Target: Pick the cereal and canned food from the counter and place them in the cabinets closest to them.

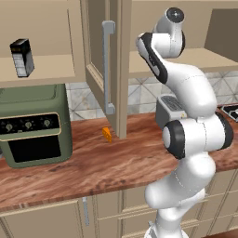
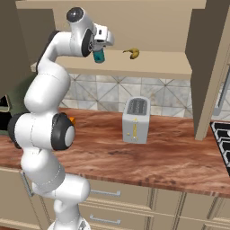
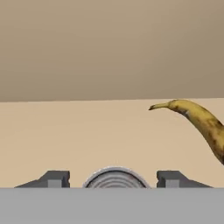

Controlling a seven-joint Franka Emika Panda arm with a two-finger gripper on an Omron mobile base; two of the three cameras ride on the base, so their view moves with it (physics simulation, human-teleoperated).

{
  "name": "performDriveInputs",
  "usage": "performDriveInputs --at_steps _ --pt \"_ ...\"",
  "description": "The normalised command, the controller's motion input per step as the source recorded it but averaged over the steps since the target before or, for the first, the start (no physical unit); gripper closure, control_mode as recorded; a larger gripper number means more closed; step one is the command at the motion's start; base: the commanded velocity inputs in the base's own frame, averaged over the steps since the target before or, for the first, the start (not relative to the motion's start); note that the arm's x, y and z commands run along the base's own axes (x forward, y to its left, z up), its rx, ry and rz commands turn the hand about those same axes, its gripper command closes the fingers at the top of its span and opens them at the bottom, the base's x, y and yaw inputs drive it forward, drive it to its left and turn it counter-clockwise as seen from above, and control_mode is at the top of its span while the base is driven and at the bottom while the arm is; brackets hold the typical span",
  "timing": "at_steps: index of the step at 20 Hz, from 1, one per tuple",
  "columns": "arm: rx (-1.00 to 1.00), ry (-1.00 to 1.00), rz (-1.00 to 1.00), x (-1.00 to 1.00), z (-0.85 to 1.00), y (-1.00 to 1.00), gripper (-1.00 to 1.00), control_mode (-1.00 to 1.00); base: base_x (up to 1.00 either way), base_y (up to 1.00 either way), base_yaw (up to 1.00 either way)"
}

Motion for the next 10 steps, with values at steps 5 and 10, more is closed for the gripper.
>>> performDriveInputs --at_steps 5,10 --pt "0.0 0.0 0.0 -0.06 0.04 0.0 -1.0 -1.0 0.0 0.0 0.0" --pt "0.0 0.0 0.01 -0.74 -0.08 0.02 -1.0 -1.0 0.0 0.0 0.0"
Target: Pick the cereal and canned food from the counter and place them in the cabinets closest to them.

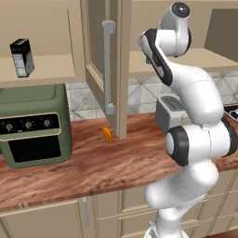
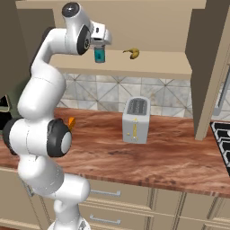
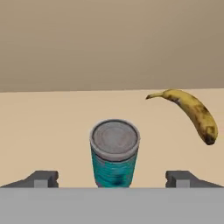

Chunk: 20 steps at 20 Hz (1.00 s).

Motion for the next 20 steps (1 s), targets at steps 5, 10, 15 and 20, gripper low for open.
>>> performDriveInputs --at_steps 5,10,15,20 --pt "-0.02 -0.06 0.03 -1.0 -0.38 0.04 -1.0 -1.0 0.0 0.0 0.0" --pt "-0.01 -0.06 0.01 -1.0 -0.31 0.03 -1.0 -1.0 0.0 0.0 0.0" --pt "0.0 -0.13 0.02 -1.0 0.0 0.01 -1.0 -1.0 0.0 0.0 0.0" --pt "0.0 -0.29 0.0 -1.0 0.19 0.0 -1.0 -1.0 0.0 0.0 0.0"
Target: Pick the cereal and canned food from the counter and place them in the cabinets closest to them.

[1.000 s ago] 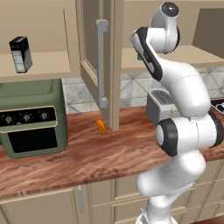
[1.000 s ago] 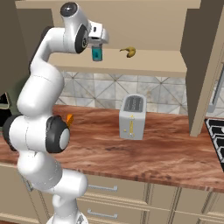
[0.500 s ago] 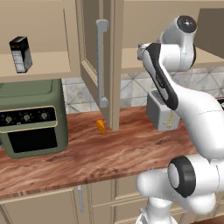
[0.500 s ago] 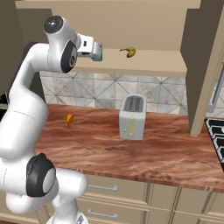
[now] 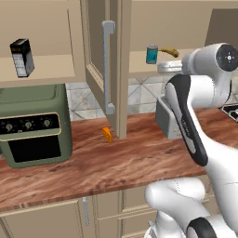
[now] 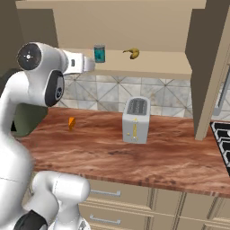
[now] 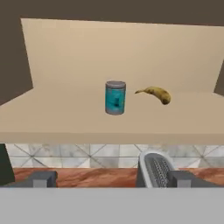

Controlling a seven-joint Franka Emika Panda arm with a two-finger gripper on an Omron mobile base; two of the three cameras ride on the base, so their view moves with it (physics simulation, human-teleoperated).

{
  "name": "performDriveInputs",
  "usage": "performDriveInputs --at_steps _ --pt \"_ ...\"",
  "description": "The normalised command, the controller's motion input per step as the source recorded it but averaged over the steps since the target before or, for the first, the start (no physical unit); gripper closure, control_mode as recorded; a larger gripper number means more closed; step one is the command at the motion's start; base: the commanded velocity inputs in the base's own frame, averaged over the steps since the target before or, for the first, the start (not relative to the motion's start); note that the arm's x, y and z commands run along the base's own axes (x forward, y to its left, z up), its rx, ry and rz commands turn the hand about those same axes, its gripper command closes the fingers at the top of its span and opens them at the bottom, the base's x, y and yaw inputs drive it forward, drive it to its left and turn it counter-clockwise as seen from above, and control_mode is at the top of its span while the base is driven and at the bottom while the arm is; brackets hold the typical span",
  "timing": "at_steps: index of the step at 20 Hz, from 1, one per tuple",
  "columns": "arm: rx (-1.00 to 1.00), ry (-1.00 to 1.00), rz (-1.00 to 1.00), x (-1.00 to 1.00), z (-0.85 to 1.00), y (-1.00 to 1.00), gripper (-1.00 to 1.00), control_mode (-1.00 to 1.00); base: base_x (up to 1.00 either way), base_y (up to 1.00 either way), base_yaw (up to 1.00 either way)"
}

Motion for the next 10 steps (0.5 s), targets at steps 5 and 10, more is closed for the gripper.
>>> performDriveInputs --at_steps 5,10 --pt "0.0 -0.33 0.0 -1.0 0.09 0.0 -1.0 -1.0 0.0 0.0 0.0" --pt "0.0 -0.34 -0.02 -0.98 0.04 0.0 -1.0 -1.0 0.0 0.0 0.0"
